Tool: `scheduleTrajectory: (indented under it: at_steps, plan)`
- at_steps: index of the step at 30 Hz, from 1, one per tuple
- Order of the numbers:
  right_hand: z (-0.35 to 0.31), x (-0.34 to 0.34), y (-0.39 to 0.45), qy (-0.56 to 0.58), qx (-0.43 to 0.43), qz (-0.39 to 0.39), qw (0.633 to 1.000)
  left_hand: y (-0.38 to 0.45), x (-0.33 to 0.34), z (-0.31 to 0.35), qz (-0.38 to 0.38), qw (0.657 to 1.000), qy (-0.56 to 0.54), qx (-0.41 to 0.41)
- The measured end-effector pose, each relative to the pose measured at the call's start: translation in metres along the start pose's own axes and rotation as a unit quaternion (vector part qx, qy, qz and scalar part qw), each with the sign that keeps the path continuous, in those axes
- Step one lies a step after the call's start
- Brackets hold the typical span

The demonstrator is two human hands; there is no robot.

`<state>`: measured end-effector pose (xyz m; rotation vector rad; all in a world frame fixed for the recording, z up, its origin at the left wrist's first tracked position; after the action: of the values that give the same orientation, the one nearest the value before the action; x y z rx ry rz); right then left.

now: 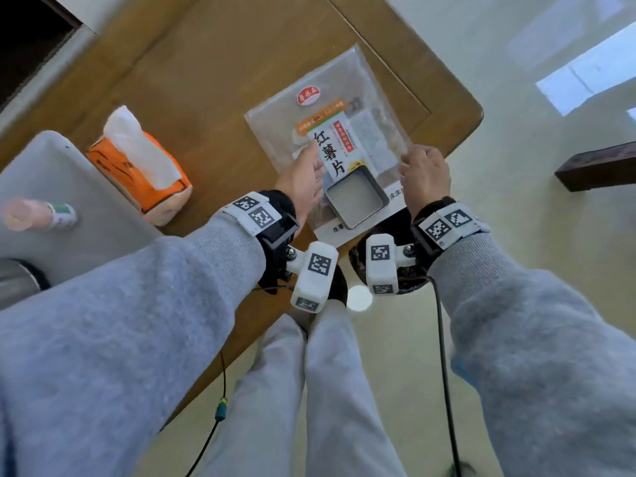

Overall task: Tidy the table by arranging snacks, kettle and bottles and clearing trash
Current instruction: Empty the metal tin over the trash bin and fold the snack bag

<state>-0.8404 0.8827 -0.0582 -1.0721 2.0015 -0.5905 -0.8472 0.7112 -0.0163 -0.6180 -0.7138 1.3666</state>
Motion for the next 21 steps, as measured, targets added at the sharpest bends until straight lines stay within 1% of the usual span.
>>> scheduleTrajectory:
  at_steps: [8, 12, 15, 17, 21]
  plan:
    - [0.028, 0.045, -0.024, -0.074, 0.036, -0.054, 0.995, 0.011, -0.065, -0.006, 0.043, 0.999, 0.013, -0.007]
    - [0.034, 0.075, -0.037, -0.082, 0.042, -0.113, 0.989, 0.016, -0.088, -0.012, 0.051, 0.998, 0.012, -0.026]
    - [0.038, 0.095, -0.038, -0.088, 0.048, -0.147, 0.984, 0.018, -0.101, -0.019, 0.071, 0.997, -0.002, -0.037]
    - [0.036, 0.104, -0.041, -0.086, 0.054, -0.158, 0.982, 0.018, -0.107, -0.019, 0.078, 0.996, -0.012, -0.039]
    - [0.023, 0.111, -0.041, -0.078, 0.063, -0.15, 0.984, 0.019, -0.115, -0.011, 0.07, 0.996, -0.041, -0.027]
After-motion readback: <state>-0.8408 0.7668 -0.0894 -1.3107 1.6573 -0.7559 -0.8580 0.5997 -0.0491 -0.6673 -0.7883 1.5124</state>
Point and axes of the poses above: each hand's wrist, its own y-axis towards the middle knuckle, its own x-axis out of the palm, z = x × y, the point moved 1 cm from there along y, towards the middle knuckle, and after that the axes turned 9 degrees about x, right-handed, at the moved point
